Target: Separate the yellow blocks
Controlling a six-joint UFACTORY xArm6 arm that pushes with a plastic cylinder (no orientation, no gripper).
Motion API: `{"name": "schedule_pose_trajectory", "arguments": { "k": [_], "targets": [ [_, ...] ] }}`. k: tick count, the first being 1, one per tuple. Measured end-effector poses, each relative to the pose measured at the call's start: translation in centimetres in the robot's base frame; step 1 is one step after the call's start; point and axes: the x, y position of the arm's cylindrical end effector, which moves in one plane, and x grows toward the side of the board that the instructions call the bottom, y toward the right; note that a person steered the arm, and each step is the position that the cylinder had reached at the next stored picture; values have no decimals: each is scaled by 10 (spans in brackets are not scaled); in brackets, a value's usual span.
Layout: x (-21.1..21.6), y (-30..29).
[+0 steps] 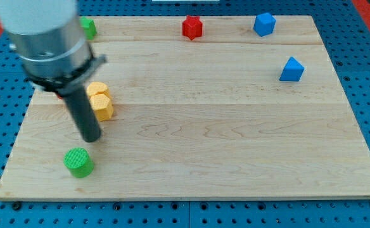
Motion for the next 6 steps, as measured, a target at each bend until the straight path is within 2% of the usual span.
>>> {"name": "schedule_pose_trajectory", "arguments": {
  "k": [2,3,4,5,6],
  "targets": [
    [-61,11],
    [-62,-33],
    [-75,-51],
    [-98,9],
    [-78,72]
  ]
}}
